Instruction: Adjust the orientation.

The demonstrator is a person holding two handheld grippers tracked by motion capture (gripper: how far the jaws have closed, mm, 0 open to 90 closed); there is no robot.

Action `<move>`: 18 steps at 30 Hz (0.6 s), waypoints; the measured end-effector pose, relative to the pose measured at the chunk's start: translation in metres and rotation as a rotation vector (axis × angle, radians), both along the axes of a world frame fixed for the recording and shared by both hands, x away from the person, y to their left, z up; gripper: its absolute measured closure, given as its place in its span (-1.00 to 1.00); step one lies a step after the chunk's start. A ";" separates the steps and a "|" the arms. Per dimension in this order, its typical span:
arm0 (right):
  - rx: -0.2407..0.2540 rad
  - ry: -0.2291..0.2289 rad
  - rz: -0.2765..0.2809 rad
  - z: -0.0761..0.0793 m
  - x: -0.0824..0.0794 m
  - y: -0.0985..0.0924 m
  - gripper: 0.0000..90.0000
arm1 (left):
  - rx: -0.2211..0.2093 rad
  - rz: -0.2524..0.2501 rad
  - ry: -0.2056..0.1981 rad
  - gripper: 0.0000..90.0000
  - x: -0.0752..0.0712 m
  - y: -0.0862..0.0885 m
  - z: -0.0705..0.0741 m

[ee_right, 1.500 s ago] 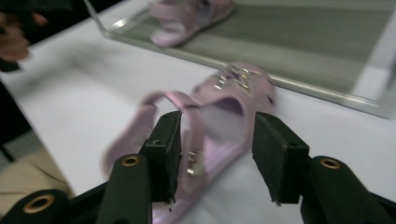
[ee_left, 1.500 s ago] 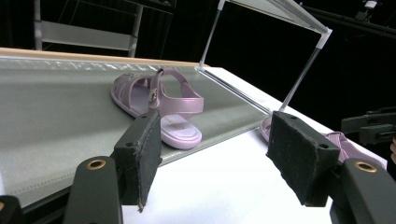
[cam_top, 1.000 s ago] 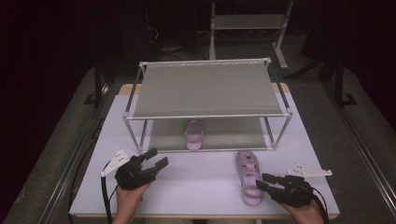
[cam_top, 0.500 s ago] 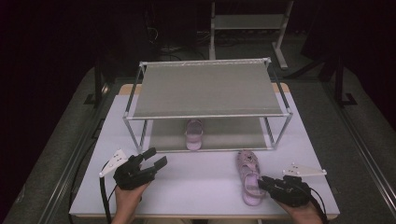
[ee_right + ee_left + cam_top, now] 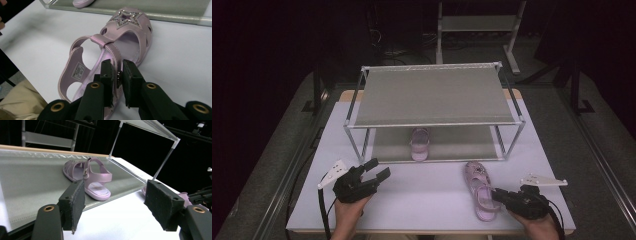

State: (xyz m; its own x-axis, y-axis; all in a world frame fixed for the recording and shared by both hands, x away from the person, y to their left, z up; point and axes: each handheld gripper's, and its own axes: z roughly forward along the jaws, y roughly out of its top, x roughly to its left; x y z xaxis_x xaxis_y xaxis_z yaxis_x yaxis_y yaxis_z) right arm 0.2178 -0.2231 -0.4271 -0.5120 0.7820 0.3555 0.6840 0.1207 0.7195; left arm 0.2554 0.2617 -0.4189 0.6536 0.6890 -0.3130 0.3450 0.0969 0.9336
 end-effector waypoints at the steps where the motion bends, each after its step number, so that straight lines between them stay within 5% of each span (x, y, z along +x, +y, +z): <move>1: 0.003 0.003 -0.002 0.000 0.000 -0.001 0.76 | -0.001 0.002 0.003 -0.29 0.000 0.000 0.000; 18: 0.186 0.030 -0.015 0.003 0.000 -0.010 0.83 | -0.018 0.020 0.004 -0.31 0.001 0.004 0.001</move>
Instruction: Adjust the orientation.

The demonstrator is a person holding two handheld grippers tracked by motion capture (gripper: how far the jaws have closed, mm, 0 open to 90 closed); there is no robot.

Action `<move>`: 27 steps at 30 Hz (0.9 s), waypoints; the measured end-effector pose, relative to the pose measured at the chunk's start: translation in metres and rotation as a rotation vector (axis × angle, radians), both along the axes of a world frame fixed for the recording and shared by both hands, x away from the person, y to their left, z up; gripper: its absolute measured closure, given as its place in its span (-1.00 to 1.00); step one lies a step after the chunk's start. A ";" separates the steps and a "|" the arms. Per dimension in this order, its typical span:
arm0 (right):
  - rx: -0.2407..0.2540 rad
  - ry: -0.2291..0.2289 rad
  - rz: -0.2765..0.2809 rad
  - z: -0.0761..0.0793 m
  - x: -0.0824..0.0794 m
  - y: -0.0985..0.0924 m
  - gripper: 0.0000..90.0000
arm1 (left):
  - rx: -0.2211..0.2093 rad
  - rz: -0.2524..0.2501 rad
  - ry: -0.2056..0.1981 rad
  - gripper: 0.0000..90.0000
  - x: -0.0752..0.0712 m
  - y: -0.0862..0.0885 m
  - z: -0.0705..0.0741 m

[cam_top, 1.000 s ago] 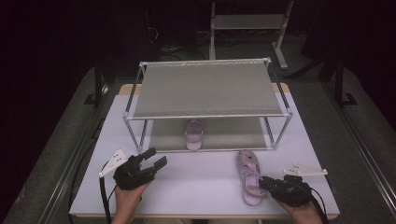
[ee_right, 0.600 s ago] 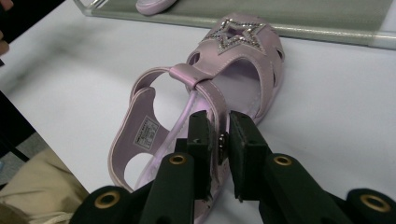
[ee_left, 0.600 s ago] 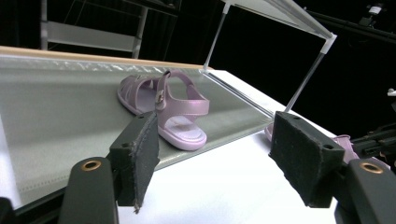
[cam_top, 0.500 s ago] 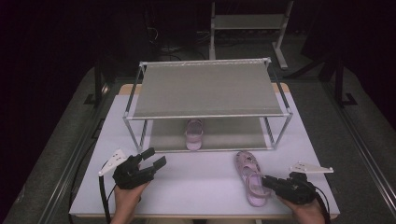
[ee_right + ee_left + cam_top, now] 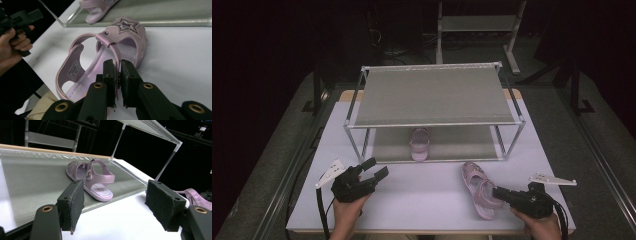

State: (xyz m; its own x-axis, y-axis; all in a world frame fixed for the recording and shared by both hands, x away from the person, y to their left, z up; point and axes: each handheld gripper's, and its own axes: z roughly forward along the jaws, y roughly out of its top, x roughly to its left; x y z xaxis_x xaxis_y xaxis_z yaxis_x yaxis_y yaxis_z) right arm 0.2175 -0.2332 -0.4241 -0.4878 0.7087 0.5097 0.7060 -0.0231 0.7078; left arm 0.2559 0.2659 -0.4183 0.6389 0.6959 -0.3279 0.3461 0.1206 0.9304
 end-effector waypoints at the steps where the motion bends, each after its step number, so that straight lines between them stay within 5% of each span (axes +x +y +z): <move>1: 0.013 -0.003 0.003 0.001 0.000 0.000 0.83 | -0.003 0.001 0.001 -0.31 0.000 0.000 0.000; 14: 0.086 -0.010 0.013 0.004 -0.001 0.003 0.83 | -0.004 0.004 0.003 -0.32 0.000 0.001 0.000; 27: 0.095 -0.015 0.004 0.006 0.003 0.008 0.83 | -0.007 0.014 0.001 -0.34 0.000 0.005 0.001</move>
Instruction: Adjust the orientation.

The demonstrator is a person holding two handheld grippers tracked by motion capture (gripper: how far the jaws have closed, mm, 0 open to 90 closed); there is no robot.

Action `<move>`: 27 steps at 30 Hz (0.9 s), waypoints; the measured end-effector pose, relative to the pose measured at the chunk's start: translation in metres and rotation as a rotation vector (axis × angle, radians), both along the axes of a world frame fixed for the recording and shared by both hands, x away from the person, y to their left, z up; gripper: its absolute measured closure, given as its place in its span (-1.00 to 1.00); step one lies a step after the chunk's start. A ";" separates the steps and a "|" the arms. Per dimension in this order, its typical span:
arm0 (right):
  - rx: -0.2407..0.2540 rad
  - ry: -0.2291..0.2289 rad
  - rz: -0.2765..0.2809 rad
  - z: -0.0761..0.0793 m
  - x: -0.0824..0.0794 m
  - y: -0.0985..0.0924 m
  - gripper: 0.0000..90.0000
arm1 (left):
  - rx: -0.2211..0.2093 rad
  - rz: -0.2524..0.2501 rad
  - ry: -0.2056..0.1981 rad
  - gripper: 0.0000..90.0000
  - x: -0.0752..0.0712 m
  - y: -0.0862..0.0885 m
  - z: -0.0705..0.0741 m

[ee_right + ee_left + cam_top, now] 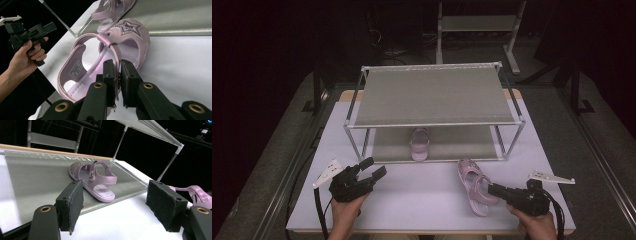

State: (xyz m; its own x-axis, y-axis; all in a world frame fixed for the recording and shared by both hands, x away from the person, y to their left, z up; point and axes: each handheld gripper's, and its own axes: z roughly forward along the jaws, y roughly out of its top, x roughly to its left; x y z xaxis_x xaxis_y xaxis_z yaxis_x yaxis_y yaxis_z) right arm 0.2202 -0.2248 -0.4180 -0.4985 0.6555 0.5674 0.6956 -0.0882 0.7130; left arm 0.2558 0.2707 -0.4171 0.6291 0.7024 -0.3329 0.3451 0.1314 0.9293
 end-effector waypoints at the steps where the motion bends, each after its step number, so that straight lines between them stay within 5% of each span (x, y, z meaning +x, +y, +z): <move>1: 0.000 0.000 -0.004 0.000 0.000 0.000 0.83 | -0.003 -0.002 0.001 -0.35 0.000 0.000 0.000; 16: -0.024 0.000 -0.030 0.001 0.012 0.016 0.83 | -0.022 0.010 0.008 -0.37 -0.002 0.007 0.001; 27: -0.021 -0.047 -0.044 0.013 0.025 0.032 0.83 | -0.018 0.014 0.021 -0.39 -0.011 0.016 0.001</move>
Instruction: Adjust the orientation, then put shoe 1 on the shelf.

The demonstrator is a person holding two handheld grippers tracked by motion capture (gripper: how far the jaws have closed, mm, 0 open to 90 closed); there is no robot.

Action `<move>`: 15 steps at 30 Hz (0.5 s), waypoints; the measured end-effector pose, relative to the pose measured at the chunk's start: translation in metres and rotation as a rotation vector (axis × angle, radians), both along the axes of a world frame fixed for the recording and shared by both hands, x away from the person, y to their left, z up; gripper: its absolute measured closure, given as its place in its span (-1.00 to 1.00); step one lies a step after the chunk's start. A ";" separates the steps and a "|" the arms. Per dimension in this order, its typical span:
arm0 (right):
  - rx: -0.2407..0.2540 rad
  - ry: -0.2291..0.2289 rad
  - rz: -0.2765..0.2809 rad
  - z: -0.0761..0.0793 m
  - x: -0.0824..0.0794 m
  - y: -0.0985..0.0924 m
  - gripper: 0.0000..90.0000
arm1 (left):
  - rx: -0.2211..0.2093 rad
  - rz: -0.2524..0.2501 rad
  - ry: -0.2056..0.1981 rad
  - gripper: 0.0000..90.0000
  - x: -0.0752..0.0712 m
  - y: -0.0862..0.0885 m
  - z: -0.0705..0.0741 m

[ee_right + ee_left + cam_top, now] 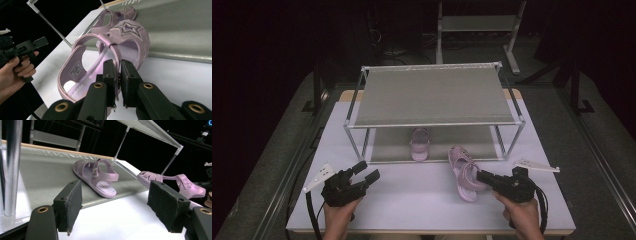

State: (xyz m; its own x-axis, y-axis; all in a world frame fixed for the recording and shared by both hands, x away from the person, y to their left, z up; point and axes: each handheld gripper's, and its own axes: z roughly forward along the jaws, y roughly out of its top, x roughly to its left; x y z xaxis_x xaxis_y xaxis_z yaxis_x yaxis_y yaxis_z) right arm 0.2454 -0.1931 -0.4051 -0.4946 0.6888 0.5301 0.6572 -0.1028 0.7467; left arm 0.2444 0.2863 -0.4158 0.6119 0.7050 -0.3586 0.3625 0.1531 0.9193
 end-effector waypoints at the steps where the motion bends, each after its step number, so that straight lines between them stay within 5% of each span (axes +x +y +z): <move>1: 0.002 0.000 -0.001 0.000 0.001 0.001 0.83 | -0.003 0.000 -0.002 -0.39 0.000 0.000 0.001; 15: -0.003 -0.010 0.007 0.000 0.013 0.016 0.83 | 0.010 0.008 -0.020 -0.40 -0.003 0.003 0.003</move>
State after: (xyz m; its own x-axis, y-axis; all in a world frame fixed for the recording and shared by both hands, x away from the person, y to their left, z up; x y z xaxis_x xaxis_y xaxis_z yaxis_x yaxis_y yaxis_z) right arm 0.2581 -0.1770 -0.4055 -0.5044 0.6869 0.5233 0.6504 -0.0964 0.7535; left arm 0.2412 0.2890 -0.4128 0.6133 0.7131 -0.3397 0.3430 0.1470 0.9278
